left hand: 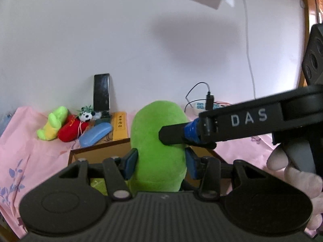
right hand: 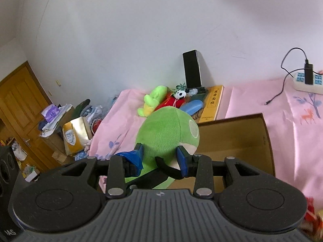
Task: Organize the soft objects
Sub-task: 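Lift the green plush and carry it over the box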
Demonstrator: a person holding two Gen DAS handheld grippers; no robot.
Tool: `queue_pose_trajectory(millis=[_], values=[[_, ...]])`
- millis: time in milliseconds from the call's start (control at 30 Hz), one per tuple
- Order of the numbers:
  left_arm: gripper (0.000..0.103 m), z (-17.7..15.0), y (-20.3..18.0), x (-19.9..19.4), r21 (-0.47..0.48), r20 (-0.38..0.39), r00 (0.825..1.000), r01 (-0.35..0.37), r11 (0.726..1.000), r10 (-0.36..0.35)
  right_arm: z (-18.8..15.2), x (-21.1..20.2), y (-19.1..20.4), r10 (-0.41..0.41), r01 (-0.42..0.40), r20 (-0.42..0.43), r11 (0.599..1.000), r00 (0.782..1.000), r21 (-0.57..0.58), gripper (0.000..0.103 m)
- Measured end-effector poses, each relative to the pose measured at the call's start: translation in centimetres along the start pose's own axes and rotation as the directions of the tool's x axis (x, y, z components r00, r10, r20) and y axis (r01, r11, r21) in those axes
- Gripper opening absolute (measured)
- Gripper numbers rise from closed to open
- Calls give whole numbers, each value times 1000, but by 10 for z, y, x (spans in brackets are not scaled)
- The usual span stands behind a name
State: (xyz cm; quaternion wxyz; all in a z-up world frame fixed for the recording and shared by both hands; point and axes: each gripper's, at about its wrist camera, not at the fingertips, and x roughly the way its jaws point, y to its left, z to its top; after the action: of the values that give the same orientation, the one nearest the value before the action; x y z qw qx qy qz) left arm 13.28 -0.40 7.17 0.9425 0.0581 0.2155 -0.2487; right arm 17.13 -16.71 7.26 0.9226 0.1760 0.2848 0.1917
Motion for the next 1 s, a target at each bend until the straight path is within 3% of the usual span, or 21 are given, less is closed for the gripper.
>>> queue_pose_trajectory(millis=[333, 700, 867, 1000], values=[[45, 2, 50, 82, -98, -157, 987, -38, 994, 22, 14, 82, -32, 0, 6, -113, 999, 994, 47, 20], [45, -24, 76, 146, -153, -346, 938, -94, 984, 35, -2, 142, -57, -14, 30, -231, 997, 973, 66, 19], [48, -27, 83, 158, -168, -379, 925, -108, 980, 37, -1, 152, -63, -9, 36, -261, 994, 965, 99, 19], [50, -31, 82, 169, -166, -436, 899, -129, 978, 45, -6, 160, -63, -42, 72, -297, 993, 954, 92, 22]])
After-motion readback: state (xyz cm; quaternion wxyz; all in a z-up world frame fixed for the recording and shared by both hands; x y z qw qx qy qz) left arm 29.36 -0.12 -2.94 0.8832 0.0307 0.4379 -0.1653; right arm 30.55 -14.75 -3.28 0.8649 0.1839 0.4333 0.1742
